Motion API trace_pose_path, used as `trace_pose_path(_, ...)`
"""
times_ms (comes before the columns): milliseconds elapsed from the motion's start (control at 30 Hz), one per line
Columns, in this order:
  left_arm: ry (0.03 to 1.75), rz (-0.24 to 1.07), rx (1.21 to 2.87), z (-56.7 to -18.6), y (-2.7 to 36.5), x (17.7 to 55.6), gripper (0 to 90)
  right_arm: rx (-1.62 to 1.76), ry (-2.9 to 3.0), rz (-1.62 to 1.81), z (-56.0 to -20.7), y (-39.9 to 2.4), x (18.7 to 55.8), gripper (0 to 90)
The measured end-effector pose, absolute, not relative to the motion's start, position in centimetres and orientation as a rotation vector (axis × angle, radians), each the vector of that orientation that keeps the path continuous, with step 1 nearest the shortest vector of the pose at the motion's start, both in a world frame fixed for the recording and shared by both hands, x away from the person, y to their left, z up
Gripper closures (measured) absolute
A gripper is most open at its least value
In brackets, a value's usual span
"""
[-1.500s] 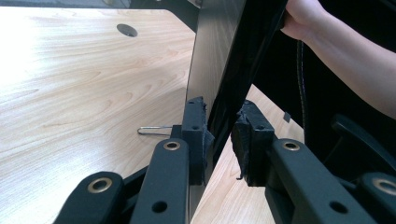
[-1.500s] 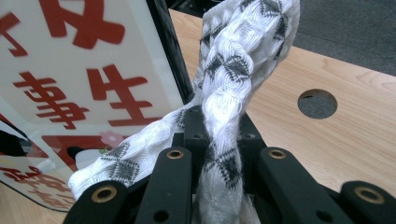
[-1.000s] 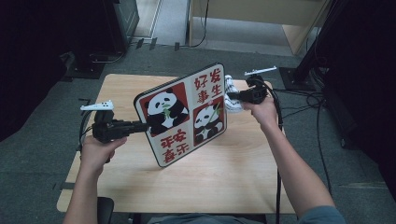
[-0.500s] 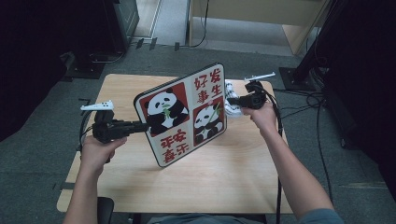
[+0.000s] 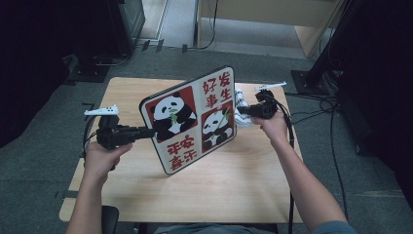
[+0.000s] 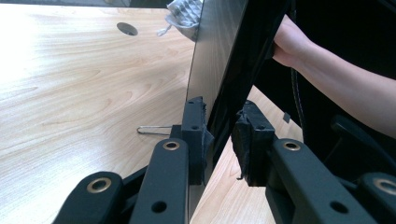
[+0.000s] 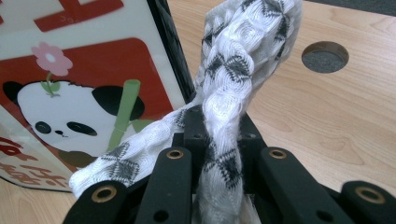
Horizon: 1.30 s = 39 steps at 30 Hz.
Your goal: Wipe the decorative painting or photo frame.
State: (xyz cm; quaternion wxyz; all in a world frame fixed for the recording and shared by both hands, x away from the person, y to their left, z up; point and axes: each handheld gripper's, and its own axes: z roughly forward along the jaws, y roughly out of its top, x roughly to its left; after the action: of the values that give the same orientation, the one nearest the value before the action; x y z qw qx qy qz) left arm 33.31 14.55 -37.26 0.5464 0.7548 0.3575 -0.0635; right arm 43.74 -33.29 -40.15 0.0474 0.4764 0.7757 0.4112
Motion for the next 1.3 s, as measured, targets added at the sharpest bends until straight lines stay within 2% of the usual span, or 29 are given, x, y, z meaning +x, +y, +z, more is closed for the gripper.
trace_pose_path(1300, 0.865, -0.171, 1.767, -37.6, 14.5, 33.5, 74.9, 1.479, 2.344, 1.259, -45.3, -34.2, 41.6, 80.8)
